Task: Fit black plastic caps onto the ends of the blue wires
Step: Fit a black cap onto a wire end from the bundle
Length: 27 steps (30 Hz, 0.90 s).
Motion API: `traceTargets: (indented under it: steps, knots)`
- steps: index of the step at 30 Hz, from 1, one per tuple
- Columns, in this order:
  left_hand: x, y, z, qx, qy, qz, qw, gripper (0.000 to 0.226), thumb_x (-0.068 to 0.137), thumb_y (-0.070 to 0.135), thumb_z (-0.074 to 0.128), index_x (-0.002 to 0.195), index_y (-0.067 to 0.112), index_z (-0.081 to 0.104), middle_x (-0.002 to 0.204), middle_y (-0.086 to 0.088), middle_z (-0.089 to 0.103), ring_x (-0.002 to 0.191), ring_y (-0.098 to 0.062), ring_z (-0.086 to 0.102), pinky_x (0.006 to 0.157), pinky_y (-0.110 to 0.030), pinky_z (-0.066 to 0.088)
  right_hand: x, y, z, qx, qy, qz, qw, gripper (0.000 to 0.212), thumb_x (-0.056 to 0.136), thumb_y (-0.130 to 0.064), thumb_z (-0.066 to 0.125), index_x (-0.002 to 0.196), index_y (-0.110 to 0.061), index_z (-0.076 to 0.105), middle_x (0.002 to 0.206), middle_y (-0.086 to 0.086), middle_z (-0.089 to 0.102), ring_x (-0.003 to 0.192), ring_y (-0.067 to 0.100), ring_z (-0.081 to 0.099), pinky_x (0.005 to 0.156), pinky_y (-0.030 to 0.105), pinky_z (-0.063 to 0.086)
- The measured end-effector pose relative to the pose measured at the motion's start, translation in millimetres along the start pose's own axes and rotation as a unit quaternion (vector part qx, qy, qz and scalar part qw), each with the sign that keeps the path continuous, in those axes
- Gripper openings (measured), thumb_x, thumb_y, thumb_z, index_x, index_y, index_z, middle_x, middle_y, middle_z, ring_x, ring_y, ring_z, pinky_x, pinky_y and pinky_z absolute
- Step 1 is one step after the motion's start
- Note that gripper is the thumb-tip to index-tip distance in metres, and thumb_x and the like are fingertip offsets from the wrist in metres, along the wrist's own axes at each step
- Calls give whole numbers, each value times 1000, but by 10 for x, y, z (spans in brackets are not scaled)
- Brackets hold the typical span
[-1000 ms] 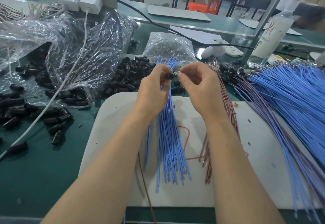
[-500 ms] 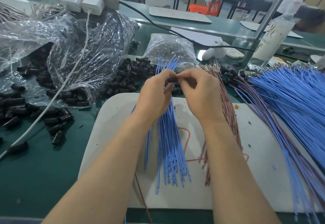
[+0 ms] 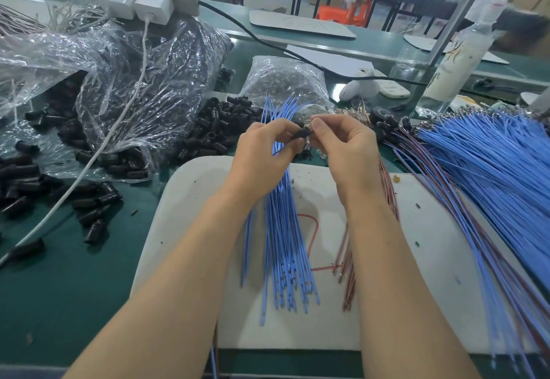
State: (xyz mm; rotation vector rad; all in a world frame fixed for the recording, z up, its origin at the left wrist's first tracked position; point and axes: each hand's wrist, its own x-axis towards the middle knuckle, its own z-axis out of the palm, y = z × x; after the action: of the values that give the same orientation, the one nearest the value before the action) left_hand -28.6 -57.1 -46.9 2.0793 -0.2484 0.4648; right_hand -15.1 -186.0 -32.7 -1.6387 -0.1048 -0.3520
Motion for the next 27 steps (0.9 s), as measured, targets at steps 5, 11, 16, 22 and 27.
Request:
traceTargets:
  steps: [5,11,16,22,27]
  knots:
    - [0,13,2,-15,-14,7,1000,6,92,24,60,87,27,62,80,15,67,93,-13,58,86,-19,39,8,0,-9,-40,11,-28,999,12,88,-7,64,83,-17,67,81,4,69,80,18,66,82,35,56]
    - [-2,19,9,-16,-8,0,1000,6,90,20,61,86,24,65,81,10,68,92,-15,60,87,-27,43,-3,16,4,-18,-12,-1,1000,18,89,-7,63,79,-21,66,76,-1,68,75,12,66,77,27,57]
    - [4,30,15,-12,-1,-6,1000,11,90,18,60,94,16,70,80,6,70,89,-11,62,85,-23,43,-9,34,31,62,-13,43,997,14,90,-4,62,81,-14,66,78,4,68,73,12,67,74,24,55]
    - [0,67,0,-17,16,-2,1000,9,88,13,62,91,10,71,78,3,71,76,-1,62,70,2,35,-19,55,56,65,-17,41,997,12,89,-5,62,81,-13,66,80,8,68,76,16,67,75,26,56]
    - [-4,70,-8,-9,15,-3,1000,10,88,13,62,92,9,71,80,3,70,73,1,60,70,2,36,-28,72,82,85,-21,61,994,14,91,-5,60,80,-12,65,73,4,66,67,10,66,68,22,55]
